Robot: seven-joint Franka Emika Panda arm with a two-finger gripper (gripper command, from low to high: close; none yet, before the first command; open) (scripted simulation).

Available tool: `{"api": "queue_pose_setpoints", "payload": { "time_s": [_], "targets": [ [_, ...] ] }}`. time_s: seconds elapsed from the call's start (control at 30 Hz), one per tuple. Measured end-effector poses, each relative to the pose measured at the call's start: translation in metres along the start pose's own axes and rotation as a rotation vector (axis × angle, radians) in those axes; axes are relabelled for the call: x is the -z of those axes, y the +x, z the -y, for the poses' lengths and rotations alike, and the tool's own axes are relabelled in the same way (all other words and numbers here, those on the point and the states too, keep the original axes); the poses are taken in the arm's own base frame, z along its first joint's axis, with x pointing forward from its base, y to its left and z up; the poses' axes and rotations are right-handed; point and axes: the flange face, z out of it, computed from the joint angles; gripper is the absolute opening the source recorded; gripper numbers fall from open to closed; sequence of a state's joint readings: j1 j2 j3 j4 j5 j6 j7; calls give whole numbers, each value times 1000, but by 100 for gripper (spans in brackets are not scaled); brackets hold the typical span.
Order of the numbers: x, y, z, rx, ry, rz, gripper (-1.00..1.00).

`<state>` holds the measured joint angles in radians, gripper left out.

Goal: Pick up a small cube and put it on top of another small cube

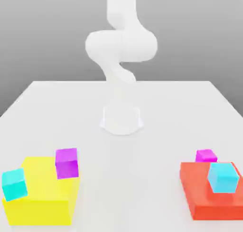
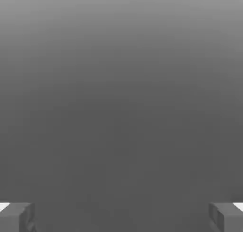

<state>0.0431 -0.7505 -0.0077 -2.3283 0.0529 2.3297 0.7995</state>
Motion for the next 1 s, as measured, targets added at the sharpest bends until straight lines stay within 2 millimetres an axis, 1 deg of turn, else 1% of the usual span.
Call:
{"api": "queue_pose_setpoints", "payload": {
  "time_s": [0.13,0.23,0.37,0.53,0.63,0.77,0.87,1.0],
  "targets": [
    [-57,-27,7,-19,2,131,0],
    [-97,-54,11,-28,-11,220,0],
    [-145,-99,15,-35,-44,327,0],
    [-195,-163,13,-33,-108,440,0],
    [-220,-205,7,-26,-155,494,0],
    [-247,-262,-6,-10,-225,549,0],
    [-263,-303,-20,7,-281,577,0],
    [-278,-355,-44,35,-356,594,0]
  ]
}}
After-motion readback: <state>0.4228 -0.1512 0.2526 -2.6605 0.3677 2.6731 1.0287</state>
